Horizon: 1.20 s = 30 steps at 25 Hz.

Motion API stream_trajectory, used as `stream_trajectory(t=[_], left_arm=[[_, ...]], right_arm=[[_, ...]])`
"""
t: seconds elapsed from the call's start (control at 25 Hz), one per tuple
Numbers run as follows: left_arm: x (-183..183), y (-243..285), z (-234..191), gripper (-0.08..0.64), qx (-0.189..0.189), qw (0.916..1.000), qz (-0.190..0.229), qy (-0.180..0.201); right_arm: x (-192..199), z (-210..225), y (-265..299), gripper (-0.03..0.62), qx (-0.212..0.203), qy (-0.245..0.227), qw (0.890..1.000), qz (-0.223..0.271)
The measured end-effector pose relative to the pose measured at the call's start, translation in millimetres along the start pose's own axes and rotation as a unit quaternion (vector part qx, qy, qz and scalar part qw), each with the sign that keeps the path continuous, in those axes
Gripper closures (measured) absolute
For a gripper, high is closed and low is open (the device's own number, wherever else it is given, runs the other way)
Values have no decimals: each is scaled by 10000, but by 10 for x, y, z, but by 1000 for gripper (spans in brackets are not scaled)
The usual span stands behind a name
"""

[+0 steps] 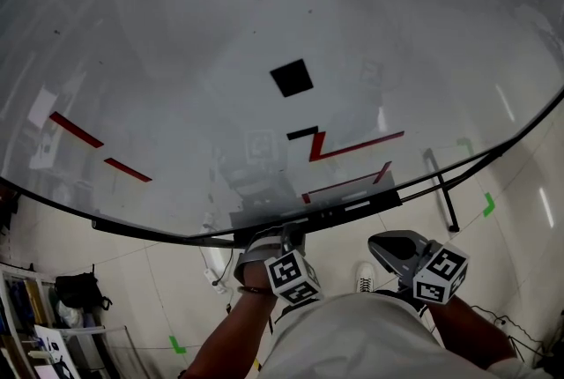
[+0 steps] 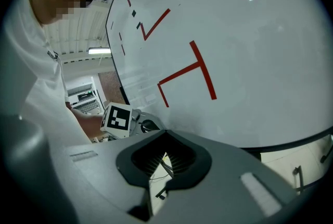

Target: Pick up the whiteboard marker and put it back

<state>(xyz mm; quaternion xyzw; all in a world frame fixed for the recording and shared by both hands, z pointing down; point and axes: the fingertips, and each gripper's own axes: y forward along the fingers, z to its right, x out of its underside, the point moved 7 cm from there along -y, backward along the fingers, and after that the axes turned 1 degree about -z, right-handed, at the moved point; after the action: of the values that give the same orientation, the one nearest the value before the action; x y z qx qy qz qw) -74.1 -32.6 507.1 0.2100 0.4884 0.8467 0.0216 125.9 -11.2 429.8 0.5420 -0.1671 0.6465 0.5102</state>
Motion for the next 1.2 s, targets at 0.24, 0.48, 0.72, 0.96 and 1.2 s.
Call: stream_trajectory(t=[0.24, 0.48, 0.72, 0.96, 1.2], left_arm=[[-37, -230, -78, 543, 265, 9860, 1002, -1308], [5, -341, -98, 543, 559, 9643, 1550, -2074], [-54, -419, -93, 543, 662, 9515, 1977, -2263], [-170, -589, -160, 545, 1137, 8956, 3089, -2993], [-220, -717, -174, 545, 1342, 8681, 3572, -3174]], right_arm=[[-29, -12, 18, 591, -49, -69, 10000, -25], [-46, -35, 72, 591, -126, -115, 9998, -67], [-70, -25, 98, 591, -132, -124, 9998, -76], [-62, -26, 111, 591, -148, -97, 9998, -46], [-41, 8, 86, 591, -126, -38, 9999, -23]])
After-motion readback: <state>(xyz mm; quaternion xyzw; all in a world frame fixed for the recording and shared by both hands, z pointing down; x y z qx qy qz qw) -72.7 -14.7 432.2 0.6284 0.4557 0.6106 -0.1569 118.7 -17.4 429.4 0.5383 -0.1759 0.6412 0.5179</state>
